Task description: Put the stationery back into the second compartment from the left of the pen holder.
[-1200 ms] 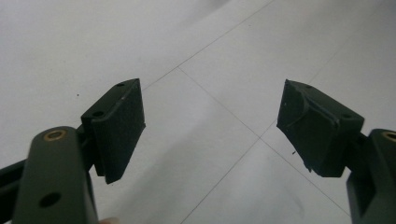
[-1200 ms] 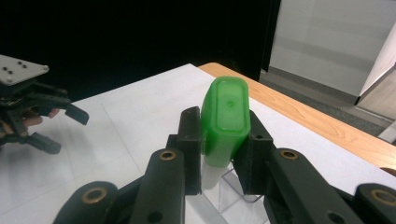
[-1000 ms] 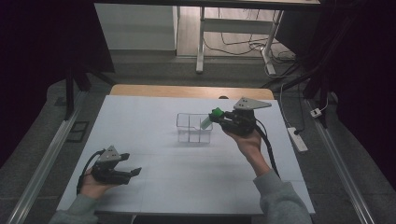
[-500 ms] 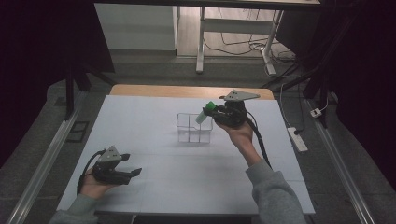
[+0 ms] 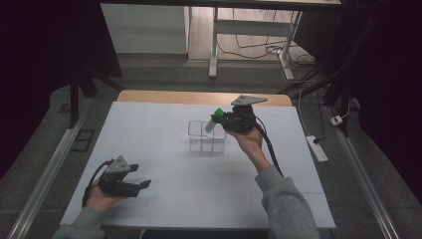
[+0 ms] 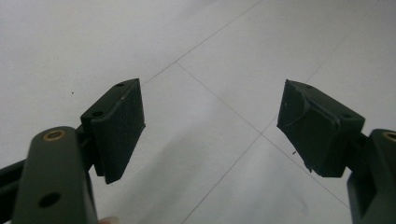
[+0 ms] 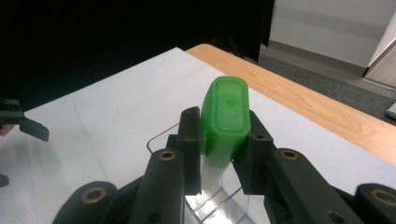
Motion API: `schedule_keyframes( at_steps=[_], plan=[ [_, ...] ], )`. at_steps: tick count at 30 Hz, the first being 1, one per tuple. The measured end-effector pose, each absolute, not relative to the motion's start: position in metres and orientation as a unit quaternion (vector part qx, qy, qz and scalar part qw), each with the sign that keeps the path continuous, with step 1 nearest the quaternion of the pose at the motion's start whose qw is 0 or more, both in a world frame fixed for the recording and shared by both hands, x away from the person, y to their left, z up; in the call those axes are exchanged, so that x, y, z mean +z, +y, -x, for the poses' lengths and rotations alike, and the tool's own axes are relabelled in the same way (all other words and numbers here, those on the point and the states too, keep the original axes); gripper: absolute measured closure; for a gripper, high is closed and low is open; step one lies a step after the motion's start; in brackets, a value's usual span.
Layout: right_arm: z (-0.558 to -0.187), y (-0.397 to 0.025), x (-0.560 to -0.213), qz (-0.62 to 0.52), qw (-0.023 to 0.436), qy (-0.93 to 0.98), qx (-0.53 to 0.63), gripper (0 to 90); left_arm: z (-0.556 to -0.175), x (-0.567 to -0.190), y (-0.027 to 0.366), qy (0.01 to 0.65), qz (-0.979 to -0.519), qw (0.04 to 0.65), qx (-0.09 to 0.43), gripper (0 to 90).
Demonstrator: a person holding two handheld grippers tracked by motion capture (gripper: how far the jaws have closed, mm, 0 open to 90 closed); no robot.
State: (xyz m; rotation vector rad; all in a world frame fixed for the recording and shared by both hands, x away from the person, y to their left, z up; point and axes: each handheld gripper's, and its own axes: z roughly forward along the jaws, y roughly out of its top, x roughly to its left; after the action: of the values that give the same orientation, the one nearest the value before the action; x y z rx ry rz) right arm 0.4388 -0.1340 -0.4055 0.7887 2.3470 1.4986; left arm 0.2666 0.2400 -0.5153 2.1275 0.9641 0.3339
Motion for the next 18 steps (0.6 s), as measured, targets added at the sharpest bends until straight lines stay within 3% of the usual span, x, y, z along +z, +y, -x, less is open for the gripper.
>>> schedule_keyframes(
  at_steps=[2,5,18],
  plan=[
    [-0.4406,-0.1294,-0.4105,-0.271,0.118,0.812,0.504,72.3,-0.2663,-0.5151,0.2400,0.378,-0.833,0.382,0.131,22.9],
    [-0.4408,-0.1260,-0.4148,-0.269,0.126,0.817,0.495,55.8,-0.2662,-0.5148,0.2410,0.378,-0.833,0.382,0.131,22.9],
    [-0.4343,-0.1338,-0.4107,-0.269,0.123,0.821,0.489,48.2,-0.2664,-0.5148,0.2412,0.379,-0.833,0.381,0.132,22.8]
  ],
)
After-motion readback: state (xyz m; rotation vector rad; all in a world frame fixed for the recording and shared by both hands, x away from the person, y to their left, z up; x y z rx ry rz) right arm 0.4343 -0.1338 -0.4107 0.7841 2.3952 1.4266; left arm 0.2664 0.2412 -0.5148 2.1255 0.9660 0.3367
